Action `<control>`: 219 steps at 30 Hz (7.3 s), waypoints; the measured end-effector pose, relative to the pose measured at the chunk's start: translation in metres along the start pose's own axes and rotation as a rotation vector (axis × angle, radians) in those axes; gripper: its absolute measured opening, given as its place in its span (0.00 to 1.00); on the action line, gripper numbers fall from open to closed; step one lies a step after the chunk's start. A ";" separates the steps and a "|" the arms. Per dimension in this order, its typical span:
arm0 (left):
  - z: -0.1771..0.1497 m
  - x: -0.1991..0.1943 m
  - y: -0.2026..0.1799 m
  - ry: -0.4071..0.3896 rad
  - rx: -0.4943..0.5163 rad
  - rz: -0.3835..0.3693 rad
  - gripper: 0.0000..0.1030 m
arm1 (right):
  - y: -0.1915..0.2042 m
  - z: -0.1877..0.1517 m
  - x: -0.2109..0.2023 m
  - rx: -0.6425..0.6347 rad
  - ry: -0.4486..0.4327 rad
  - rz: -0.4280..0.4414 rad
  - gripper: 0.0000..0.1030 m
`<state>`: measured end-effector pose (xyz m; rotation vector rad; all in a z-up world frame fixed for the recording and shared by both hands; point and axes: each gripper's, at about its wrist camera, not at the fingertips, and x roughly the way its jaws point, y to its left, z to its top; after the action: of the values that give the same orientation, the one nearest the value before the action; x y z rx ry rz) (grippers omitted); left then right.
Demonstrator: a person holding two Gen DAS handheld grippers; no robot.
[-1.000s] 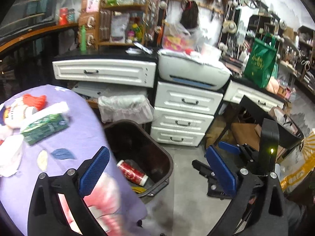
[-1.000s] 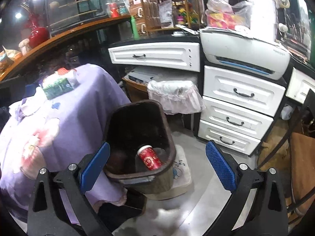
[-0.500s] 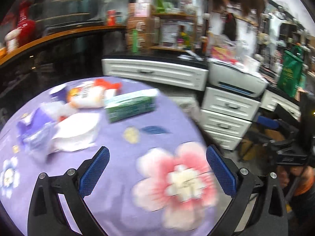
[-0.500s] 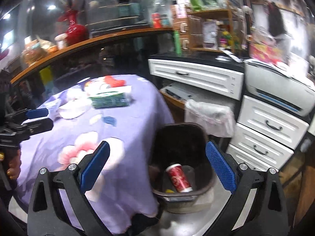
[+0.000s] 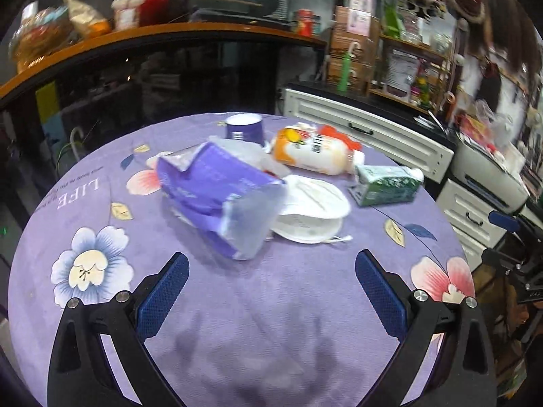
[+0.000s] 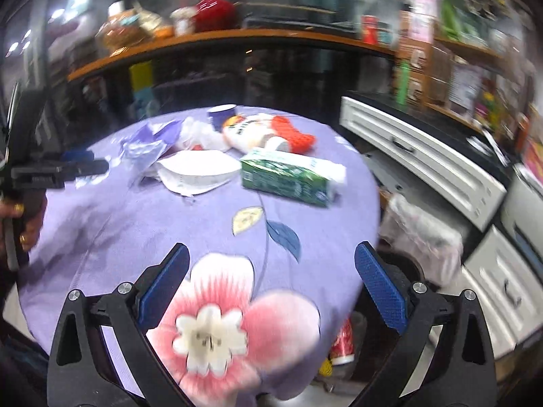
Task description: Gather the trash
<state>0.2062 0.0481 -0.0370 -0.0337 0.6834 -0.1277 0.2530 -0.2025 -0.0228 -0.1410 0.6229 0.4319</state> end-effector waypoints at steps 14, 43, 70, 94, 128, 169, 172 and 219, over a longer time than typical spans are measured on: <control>0.012 0.010 0.016 0.010 -0.036 -0.013 0.93 | 0.001 0.050 0.065 -0.168 0.080 0.037 0.94; 0.035 0.035 0.082 0.078 -0.226 -0.044 0.93 | 0.006 0.085 0.167 -0.679 0.430 0.140 0.55; 0.029 0.014 0.087 0.055 -0.372 -0.066 0.18 | 0.018 0.056 0.079 -0.325 0.137 0.133 0.50; 0.009 -0.017 -0.113 -0.015 -0.099 -0.374 0.18 | -0.072 -0.068 -0.053 0.215 -0.011 -0.064 0.50; -0.003 0.044 -0.228 0.115 0.044 -0.455 0.18 | -0.170 -0.161 0.099 0.447 0.254 -0.259 0.55; -0.029 0.144 -0.359 0.296 0.308 -0.328 0.43 | -0.177 -0.236 -0.084 0.609 0.106 -0.411 0.56; -0.023 0.128 -0.357 0.244 0.296 -0.349 0.63 | -0.176 -0.234 -0.086 0.608 0.102 -0.409 0.56; -0.016 0.001 -0.005 0.039 -0.014 0.021 0.94 | 0.057 0.007 0.022 -0.105 0.001 0.036 0.74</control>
<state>0.1964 0.0427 -0.0493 -0.0372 0.7238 -0.1034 0.2478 -0.1414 -0.0295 -0.2297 0.6045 0.4998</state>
